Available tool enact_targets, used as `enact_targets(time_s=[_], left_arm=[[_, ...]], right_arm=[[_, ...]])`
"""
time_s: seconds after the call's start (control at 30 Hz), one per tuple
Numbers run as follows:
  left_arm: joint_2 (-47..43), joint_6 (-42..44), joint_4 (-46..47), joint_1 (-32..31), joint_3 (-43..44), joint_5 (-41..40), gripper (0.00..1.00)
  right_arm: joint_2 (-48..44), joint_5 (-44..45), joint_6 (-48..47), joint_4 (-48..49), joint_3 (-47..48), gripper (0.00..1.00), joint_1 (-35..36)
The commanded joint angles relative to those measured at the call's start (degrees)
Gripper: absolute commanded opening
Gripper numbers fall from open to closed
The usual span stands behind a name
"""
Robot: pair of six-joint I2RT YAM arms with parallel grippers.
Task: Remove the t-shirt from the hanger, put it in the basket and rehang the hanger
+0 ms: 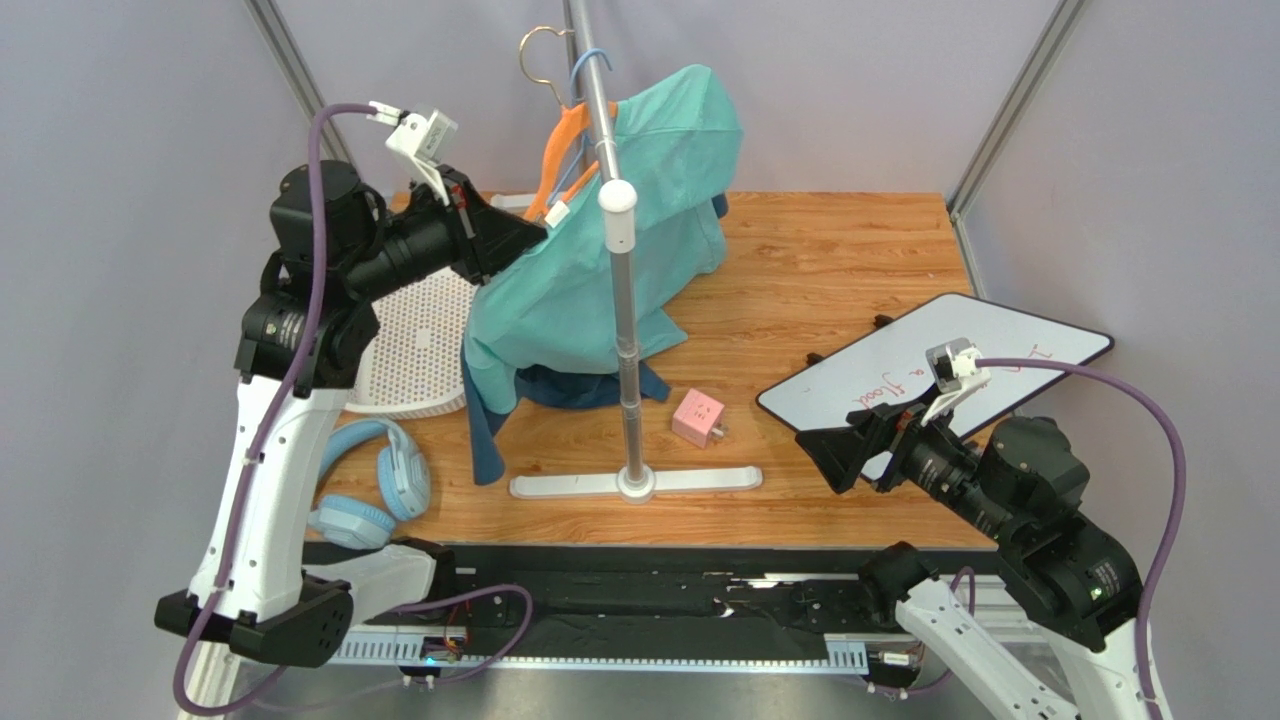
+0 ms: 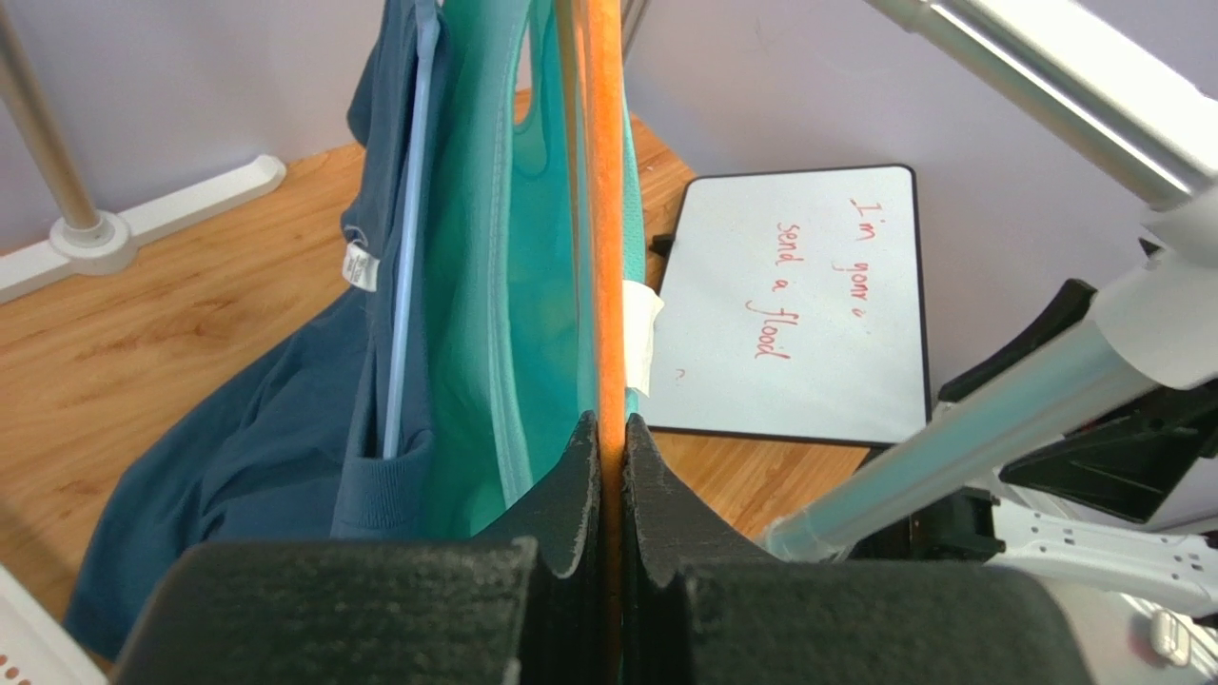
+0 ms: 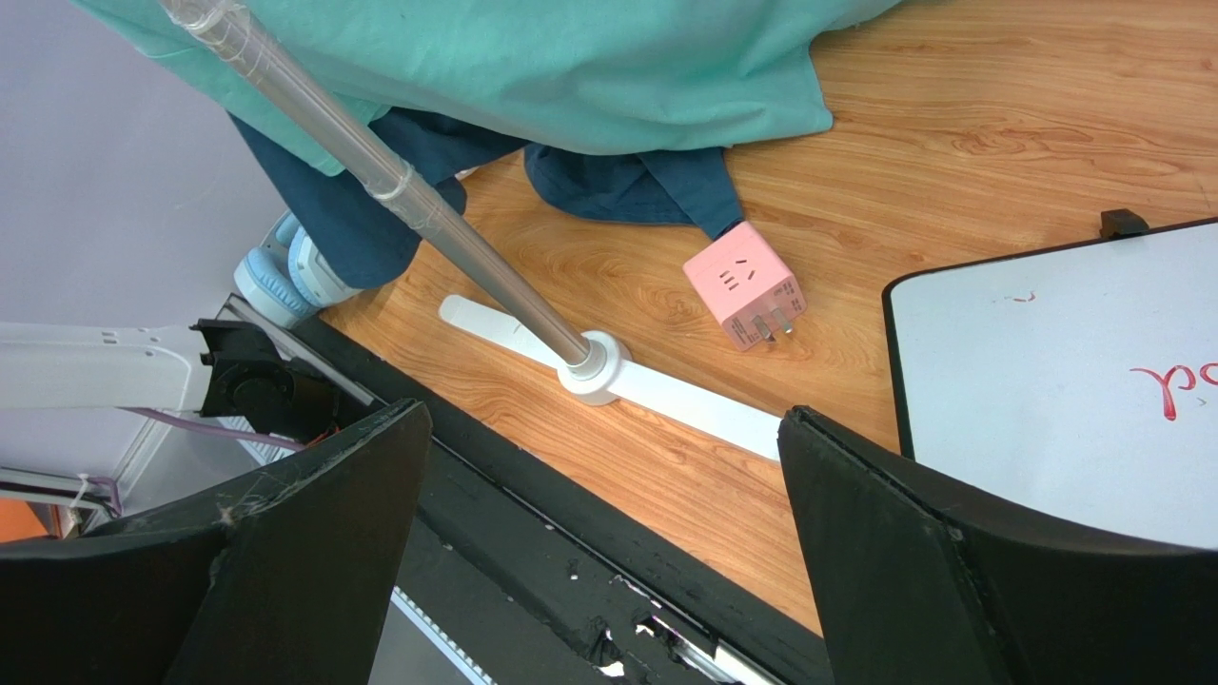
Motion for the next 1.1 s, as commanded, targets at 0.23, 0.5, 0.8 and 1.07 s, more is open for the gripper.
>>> enact_targets(time_s=[0.23, 0.5, 0.8, 1.07], left_arm=[[-15.81, -1.14, 2.96, 0.13, -8.13, -2.21, 0.00], [-28.74, 1.84, 3.84, 0.13, -23.17, -1.76, 0.00], [-24.01, 1.67, 9.45, 0.13, -30.56, 8.25, 0.00], [-18.48, -1.32, 18.32, 0.13, -38.03, 12.29, 0.00]], right_arm=[[-0.54, -0.35, -0.11, 1.23, -0.60, 1.00, 0.18], [1.65, -1.32, 0.94, 5.36, -2.80, 1.00, 0.18], [9.82, -2.38, 1.82, 13.62, -2.19, 0.98, 0.10], [18.08, -0.71, -1.07, 20.02, 1.07, 0.96, 0.18]])
